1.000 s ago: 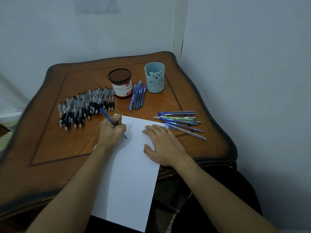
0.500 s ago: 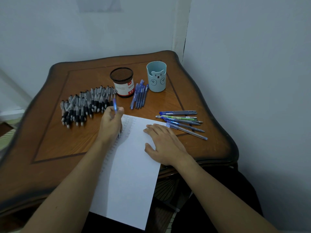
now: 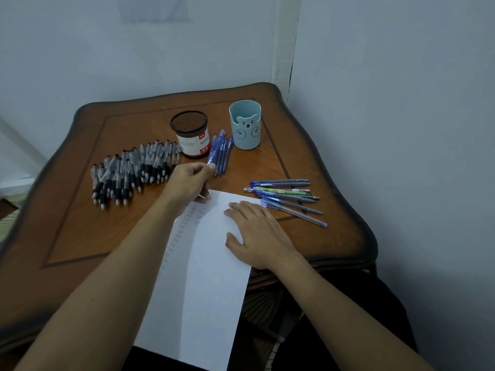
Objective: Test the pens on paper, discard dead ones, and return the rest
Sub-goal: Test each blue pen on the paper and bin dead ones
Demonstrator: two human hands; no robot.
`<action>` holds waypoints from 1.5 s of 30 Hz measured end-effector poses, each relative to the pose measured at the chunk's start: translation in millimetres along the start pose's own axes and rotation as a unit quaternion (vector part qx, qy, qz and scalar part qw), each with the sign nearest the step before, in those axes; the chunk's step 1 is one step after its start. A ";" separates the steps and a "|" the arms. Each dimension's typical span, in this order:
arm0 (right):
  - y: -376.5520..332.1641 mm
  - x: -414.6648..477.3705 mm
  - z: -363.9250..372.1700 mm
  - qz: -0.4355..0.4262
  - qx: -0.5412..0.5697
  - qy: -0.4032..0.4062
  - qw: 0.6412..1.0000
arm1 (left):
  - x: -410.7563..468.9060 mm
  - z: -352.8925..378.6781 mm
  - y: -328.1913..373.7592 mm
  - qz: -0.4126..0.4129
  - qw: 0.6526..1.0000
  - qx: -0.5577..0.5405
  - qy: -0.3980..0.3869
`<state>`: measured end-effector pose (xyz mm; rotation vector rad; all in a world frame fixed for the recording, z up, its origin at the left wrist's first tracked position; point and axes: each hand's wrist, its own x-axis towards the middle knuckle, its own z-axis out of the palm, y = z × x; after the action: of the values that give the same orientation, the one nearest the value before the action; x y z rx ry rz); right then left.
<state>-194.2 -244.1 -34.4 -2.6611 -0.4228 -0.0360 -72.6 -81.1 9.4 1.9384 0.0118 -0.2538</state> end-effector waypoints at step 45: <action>-0.9 -5.4 0.9 0.034 0.006 0.032 0.999 | 30.6 33.4 -14.6 0.298 0.858 0.415 -0.056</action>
<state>-199.6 -244.5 -35.4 -2.6526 -0.3099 -0.0977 -50.3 -109.8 -21.3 2.6481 -0.8999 0.0756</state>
